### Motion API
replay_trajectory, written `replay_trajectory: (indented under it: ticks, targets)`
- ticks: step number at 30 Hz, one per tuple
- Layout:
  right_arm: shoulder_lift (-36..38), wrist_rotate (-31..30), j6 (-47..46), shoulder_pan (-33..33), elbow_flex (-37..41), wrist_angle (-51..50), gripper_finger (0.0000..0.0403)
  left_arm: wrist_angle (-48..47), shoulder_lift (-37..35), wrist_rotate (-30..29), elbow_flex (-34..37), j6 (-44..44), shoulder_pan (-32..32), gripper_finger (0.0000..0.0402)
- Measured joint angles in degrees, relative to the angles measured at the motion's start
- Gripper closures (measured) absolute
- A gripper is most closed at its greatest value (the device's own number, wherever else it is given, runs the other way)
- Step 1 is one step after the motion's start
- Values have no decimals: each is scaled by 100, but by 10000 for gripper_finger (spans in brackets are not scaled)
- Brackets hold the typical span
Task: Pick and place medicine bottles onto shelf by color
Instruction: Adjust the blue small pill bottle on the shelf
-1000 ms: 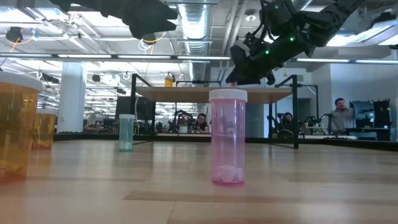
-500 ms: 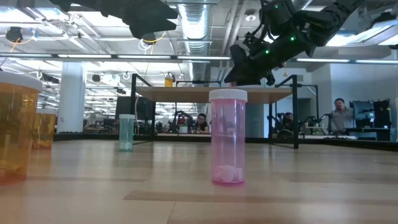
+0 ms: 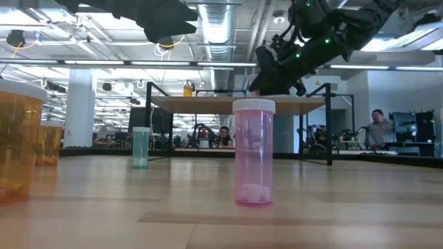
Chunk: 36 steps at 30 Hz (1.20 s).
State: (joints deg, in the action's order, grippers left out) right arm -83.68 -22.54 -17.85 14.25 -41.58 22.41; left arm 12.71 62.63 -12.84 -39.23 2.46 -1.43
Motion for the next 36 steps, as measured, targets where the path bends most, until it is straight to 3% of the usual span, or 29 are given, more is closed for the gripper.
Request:
replay_trajectory:
  ticks: [36]
  targets:
    - [46, -374, -693, -449, -15, -752, 217, -33, 0, 0, -1, -75, 1, 173]
